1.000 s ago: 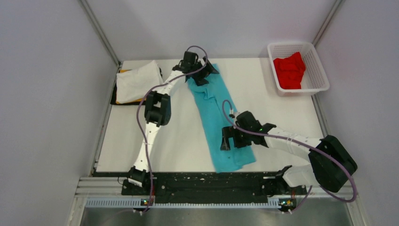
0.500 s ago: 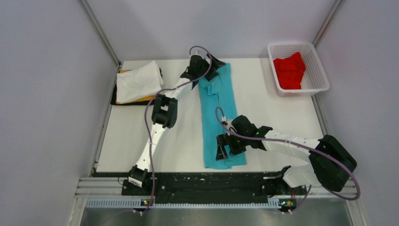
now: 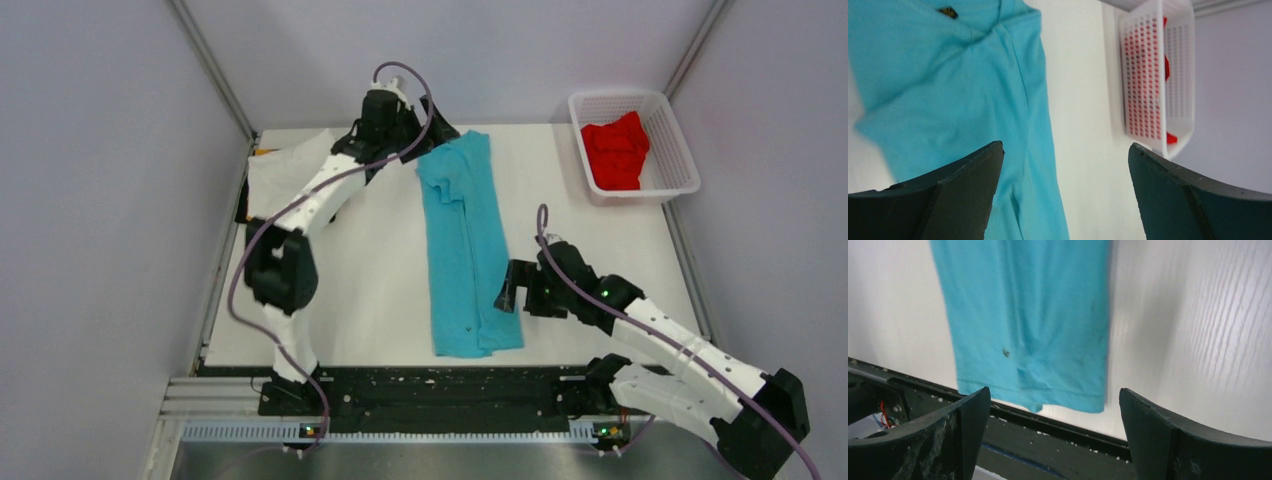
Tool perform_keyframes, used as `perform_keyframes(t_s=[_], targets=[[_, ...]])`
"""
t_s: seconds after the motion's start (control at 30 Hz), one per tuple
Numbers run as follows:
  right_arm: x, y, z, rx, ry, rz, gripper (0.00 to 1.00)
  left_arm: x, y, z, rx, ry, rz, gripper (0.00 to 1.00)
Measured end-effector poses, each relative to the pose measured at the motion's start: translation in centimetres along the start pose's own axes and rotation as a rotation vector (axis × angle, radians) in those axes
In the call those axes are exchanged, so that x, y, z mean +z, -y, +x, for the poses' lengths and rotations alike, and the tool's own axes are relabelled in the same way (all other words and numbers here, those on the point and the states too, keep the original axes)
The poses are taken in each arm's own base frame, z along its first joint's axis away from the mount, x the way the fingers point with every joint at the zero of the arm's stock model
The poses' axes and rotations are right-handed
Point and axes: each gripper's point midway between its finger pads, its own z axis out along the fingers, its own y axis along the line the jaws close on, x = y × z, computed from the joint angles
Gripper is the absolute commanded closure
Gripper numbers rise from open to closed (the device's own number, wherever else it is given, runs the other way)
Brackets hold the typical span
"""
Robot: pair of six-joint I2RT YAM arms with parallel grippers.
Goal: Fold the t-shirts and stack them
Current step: Rotate the tshirt 90 degrees, then grab the bottom of the folded rectangular tshirt with both arms
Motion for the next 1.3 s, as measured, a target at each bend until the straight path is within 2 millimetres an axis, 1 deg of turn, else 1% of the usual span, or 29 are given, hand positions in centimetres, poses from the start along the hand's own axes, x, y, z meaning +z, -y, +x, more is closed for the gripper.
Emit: perform_keyframes(t_s=[0.07, 0.1, 0.13, 0.17, 0.23, 0.27, 0.3, 0.33, 0.37, 0.43, 0.47, 0.5, 0.53, 0.63, 0.7, 0.83, 0.87, 0.9, 0.93, 0.97, 1.07, 1.13, 1.3], targets=[[0.4, 1.3, 1.3, 0.054, -0.031, 0.034, 0.08, -5.5, 3.2, 2.0, 0.05, 0.008, 0.021, 0.01], [0.7, 1.9, 2.4, 0.077, -0.059, 0.049, 0.1, -7.5, 4.5, 3.3, 0.069, 0.016, 0.047, 0.01], [1.0, 2.5, 3.5, 0.098, -0.09, 0.062, 0.12, -9.8, 5.3, 5.6, 0.083, 0.008, 0.069, 0.01], [1.2, 3.0, 4.5, 0.113, -0.12, 0.071, 0.13, -11.7, 5.2, 8.7, 0.086, -0.028, 0.076, 0.01], [1.5, 3.8, 6.1, 0.141, -0.168, 0.09, 0.16, -14.1, 3.5, 15.1, 0.069, -0.14, 0.058, 0.01], [1.6, 4.0, 6.6, 0.148, -0.182, 0.095, 0.17, -14.9, 1.7, 18.4, 0.048, -0.204, 0.026, 0.01], [1.7, 4.2, 6.9, 0.156, -0.191, 0.099, 0.19, -15.3, -0.1, 21.1, 0.025, -0.26, -0.013, 0.01], [1.9, 4.4, 7.3, 0.161, -0.199, 0.102, 0.22, -15.7, -2.4, 24.4, -0.004, -0.33, -0.074, 0.02], [2.0, 4.5, 7.5, 0.165, -0.205, 0.101, 0.25, -16.2, -4.6, 27.2, -0.026, -0.391, -0.137, 0.04], [2.3, 4.7, 8.0, 0.172, -0.215, 0.096, 0.32, -18.0, -8.1, 32.0, -0.067, -0.503, -0.242, 0.08], [2.5, 4.5, 8.0, 0.173, -0.213, 0.086, 0.34, -18.8, -9.0, 33.8, -0.081, -0.545, -0.271, 0.1], [2.7, 4.3, 8.0, 0.172, -0.213, 0.074, 0.36, -19.4, -9.4, 35.0, -0.094, -0.575, -0.287, 0.12], [2.8, 4.1, 7.9, 0.175, -0.214, 0.063, 0.39, -19.8, -9.4, 35.9, -0.102, -0.597, -0.291, 0.15], [3.3, 3.6, 7.8, 0.179, -0.209, 0.033, 0.5, -20.0, -8.4, 37.4, -0.114, -0.624, -0.274, 0.23], [3.6, 3.5, 7.8, 0.179, -0.201, 0.019, 0.6, -19.7, -8.1, 38.2, -0.122, -0.638, -0.273, 0.37], [4.1, 3.6, 7.9, 0.185, -0.187, 0.003, 0.8, -19.0, -8.7, 39.8, -0.145, -0.681, -0.321, 0.65], [4.1, 3.6, 7.9, 0.184, -0.183, 0.001, 0.88, -18.7, -8.6, 39.9, -0.154, -0.684, -0.324, 0.73], [4.2, 3.7, 8.0, 0.185, -0.179, 0.0, 1.0, -18.5, -8.6, 40.0, -0.156, -0.684, -0.33, 0.85], [4.3, 3.8, 8.1, 0.183, -0.178, -0.001, 1.0, -18.4, -8.8, 40.2, -0.158, -0.689, -0.337, 0.98], [4.3, 3.9, 8.3, 0.185, -0.179, -0.004, 1.0, -18.3, -8.9, 40.4, -0.162, -0.695, -0.345, 1.0], [4.1, 3.9, 8.5, 0.18, -0.179, -0.02, 1.0, -18.3, -8.8, 40.7, -0.176, -0.7, -0.348, 1.0], [3.7, 3.9, 9.1, 0.181, -0.192, -0.036, 1.0, -18.5, -8.8, 40.8, -0.175, -0.699, -0.355, 1.0], [2.1, 3.9, 11.1, 0.19, -0.25, -0.084, 1.0, -20.5, -8.2, 41.1, -0.193, -0.702, -0.34, 1.0]])
